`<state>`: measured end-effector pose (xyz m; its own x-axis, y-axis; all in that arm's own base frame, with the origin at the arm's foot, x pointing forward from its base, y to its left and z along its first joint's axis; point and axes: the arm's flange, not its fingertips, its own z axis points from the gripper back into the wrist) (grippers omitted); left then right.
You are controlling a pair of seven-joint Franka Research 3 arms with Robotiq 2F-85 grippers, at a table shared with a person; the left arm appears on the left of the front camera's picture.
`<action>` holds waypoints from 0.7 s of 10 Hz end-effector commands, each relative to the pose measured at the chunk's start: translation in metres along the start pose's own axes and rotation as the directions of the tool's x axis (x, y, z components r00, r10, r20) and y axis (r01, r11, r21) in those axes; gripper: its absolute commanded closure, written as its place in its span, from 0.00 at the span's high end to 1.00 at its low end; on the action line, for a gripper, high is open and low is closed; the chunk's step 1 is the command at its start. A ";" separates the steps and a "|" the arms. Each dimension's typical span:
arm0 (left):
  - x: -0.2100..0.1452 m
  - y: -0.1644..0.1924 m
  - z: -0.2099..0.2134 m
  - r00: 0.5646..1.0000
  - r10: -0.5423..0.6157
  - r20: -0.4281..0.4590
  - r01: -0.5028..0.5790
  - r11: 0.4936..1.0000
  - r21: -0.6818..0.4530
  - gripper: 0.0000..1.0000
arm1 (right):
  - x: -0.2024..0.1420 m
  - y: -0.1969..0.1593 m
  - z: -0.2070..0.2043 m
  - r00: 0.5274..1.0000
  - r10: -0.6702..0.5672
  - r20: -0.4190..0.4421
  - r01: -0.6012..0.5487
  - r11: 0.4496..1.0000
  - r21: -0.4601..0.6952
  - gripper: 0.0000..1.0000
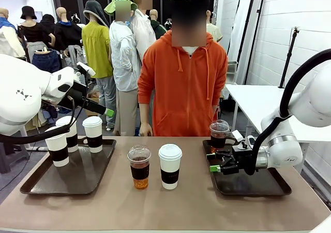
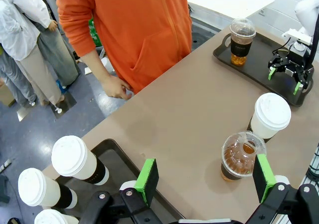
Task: Distribute the coffee onto the tray.
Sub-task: Pick up another iced Americano from the middle of the table and place it on the right Handle tray.
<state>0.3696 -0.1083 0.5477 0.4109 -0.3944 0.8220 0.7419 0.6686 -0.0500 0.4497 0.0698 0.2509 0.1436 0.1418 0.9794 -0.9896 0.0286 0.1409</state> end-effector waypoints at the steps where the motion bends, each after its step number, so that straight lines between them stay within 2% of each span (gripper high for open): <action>1: -0.001 0.001 0.000 1.000 0.004 -0.002 -0.004 1.000 -0.002 1.00 | 0.001 0.007 -0.002 1.000 0.016 -0.021 -0.016 1.000 0.001 1.00; 2: -0.001 0.001 0.000 1.000 0.004 -0.002 -0.004 1.000 -0.002 1.00 | 0.000 0.000 0.000 1.000 0.000 0.000 0.000 1.000 0.000 1.00; 7: -0.001 0.001 0.000 1.000 0.004 -0.002 -0.004 1.000 -0.002 1.00 | 0.000 0.000 0.000 1.000 0.000 0.000 0.000 1.000 0.000 1.00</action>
<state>0.3696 -0.1083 0.5477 0.4109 -0.3944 0.8220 0.7419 0.6686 -0.0500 0.4500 0.0690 0.2509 0.1439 0.1413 0.9794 -0.9895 0.0303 0.1410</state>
